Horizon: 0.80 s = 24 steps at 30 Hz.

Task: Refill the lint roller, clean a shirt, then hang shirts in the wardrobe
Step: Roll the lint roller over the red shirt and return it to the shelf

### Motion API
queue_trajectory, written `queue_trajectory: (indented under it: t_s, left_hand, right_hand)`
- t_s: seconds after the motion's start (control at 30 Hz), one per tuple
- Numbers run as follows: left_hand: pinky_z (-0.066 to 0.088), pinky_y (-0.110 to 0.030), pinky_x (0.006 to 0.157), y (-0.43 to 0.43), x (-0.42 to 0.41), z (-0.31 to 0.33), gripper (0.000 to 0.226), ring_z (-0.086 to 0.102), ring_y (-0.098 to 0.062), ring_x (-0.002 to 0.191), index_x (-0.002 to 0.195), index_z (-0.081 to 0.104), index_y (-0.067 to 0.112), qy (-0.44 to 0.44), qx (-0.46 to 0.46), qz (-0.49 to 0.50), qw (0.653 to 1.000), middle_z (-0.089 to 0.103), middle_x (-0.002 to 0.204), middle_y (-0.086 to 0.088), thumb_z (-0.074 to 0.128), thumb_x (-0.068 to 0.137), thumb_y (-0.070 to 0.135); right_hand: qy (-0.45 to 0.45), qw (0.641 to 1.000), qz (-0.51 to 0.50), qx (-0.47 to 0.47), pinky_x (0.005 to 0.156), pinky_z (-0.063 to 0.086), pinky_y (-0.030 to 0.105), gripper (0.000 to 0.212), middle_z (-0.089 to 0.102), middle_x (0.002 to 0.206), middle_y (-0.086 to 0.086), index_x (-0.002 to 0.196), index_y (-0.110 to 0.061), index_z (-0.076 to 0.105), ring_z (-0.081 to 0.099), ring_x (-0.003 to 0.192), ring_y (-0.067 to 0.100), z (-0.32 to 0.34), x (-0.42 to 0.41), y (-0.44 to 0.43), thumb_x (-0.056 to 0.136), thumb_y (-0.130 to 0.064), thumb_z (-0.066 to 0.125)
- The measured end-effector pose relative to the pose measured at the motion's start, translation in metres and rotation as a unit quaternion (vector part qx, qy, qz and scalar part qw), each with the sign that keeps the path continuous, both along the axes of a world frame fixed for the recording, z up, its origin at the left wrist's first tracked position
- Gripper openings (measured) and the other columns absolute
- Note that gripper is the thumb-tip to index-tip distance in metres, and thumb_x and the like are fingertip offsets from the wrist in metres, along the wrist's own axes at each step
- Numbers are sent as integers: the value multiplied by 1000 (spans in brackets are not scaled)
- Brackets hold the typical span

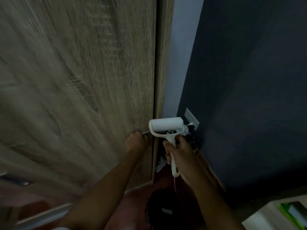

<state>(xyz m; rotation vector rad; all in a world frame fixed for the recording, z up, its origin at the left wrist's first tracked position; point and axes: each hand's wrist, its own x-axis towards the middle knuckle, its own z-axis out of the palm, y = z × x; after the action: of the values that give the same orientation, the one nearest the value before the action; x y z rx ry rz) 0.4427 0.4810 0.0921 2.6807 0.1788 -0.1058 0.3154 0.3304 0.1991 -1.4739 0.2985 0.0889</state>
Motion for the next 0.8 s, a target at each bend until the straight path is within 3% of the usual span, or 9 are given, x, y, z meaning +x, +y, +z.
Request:
queue_trajectory:
  t_s: [0.2, 0.3, 0.47, 0.63, 0.7, 0.8]
  left_hand:
    - [55, -32, 67, 5, -3, -1, 34, 70, -26, 81, 92, 70, 10, -6, -4, 46, 999, 72, 90, -7, 62, 91, 44]
    - [56, -36, 74, 15, -8, -4, 40, 69, -32, 89, 96, 69, 11, -2, 3, 88, 996, 71, 96, -11, 58, 87, 48]
    - [58, -37, 74, 44, -19, -7, 41, 70, -32, 87, 90, 71, 13, -6, 14, 151, 988, 72, 93, -12, 57, 84, 50]
    - [54, -36, 75, 86, -45, 3, 47, 70, -33, 98, 96, 74, 16, -11, 2, 231, 973, 73, 100, -12, 62, 85, 60]
    - [55, -35, 72, 100, -55, 24, 39, 70, -34, 93, 90, 71, 15, -60, -13, 252, 966, 73, 94, -12, 63, 85, 52]
    - [40, -30, 69, 110, -63, 71, 24, 57, -21, 84, 82, 57, 16, -248, -38, 242, 937, 62, 88, -6, 68, 86, 37]
  right_hand:
    - [1, 999, 38, 3, 56, 44, 34, 7, 56, 64, -1, 101, -16, 61, 52, 55, 14, -3, 7, -5, 95, -20, 63]
    - [-8, 998, 62, -7, 52, 44, 30, 10, 56, 65, 0, 102, -12, 60, 52, 54, 12, 2, 11, -1, 96, -19, 63]
    - [-34, 993, 116, 0, 46, 41, 27, 15, 53, 66, 2, 103, -4, 56, 48, 50, 12, 8, 14, 8, 96, -16, 61]
    - [-36, 988, 147, 15, 43, 39, 27, 15, 52, 66, 4, 101, -2, 54, 47, 48, 14, 11, 19, 10, 96, -15, 61]
    - [-31, 987, 152, 31, 42, 37, 26, 13, 52, 65, 4, 99, -4, 53, 46, 47, 16, 14, 20, 14, 97, -15, 60]
    - [-27, 981, 187, 35, 42, 36, 25, 10, 51, 64, 4, 101, -3, 52, 46, 45, 16, 21, 23, 26, 97, -11, 57]
